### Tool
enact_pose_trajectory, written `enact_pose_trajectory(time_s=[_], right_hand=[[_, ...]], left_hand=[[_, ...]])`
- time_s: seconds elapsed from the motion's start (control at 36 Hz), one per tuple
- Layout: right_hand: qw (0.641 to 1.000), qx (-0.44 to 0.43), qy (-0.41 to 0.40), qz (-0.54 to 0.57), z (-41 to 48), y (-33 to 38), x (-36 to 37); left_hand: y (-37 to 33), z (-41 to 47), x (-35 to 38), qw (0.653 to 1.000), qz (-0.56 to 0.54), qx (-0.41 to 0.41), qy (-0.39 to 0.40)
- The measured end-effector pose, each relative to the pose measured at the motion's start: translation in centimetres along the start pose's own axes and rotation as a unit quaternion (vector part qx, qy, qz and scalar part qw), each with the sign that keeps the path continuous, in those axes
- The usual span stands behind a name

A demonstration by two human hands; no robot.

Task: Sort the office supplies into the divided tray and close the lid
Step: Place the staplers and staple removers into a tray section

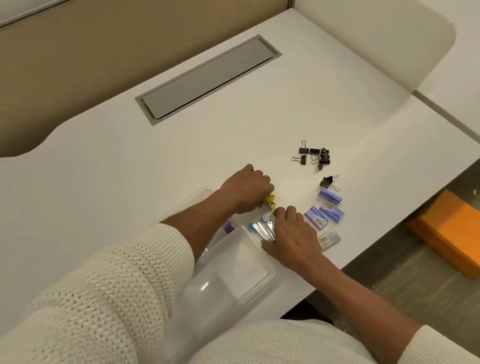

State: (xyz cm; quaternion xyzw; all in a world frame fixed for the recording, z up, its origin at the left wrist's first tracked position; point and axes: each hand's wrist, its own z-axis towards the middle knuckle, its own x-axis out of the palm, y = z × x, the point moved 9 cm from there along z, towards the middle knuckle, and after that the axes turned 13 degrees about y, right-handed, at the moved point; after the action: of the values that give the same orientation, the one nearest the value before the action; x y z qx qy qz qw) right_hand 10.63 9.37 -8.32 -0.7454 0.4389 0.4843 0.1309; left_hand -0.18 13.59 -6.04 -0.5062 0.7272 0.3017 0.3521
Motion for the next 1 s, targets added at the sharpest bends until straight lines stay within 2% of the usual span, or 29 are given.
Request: enact_pose_trajectory(time_s=[0.08,0.14,0.28,0.5,0.69,0.81,0.86,0.92,1.0], right_hand=[[1.0,-0.003,0.017,0.014,0.3,0.3,0.2],[0.999,-0.002,0.029,0.015,0.6,0.5,0.3],[0.999,0.014,0.045,0.013,1.1,0.9,0.4],[0.999,-0.034,0.004,0.016,0.7,1.5,0.5],[0.993,-0.011,0.064,0.098,0.5,0.3,-1.6],[0.981,-0.028,0.08,0.176,-1.1,0.7,-4.1],[0.971,-0.056,0.099,0.209,-2.4,1.8,-4.9],[0.953,-0.075,0.141,0.257,-3.7,3.4,-4.7],[0.94,-0.08,0.193,0.271,-4.8,5.6,-2.9]], left_hand=[[1.5,-0.7,-0.9,0.995,-0.079,-0.039,-0.057],[2.9,-2.0,-2.1,0.975,-0.171,-0.073,-0.118],[5.9,-7.2,-4.0,0.886,-0.37,-0.151,-0.236],[7.4,-15.9,-1.2,0.769,-0.513,-0.262,-0.279],[4.4,-24.0,5.1,0.592,-0.654,-0.375,-0.287],[-0.1,-25.3,9.2,0.47,-0.758,-0.377,-0.251],[-2.0,-25.0,10.4,0.432,-0.788,-0.376,-0.227],[-3.4,-24.1,10.7,0.424,-0.799,-0.376,-0.202],[-4.8,-22.4,10.7,0.456,-0.784,-0.389,-0.164]])
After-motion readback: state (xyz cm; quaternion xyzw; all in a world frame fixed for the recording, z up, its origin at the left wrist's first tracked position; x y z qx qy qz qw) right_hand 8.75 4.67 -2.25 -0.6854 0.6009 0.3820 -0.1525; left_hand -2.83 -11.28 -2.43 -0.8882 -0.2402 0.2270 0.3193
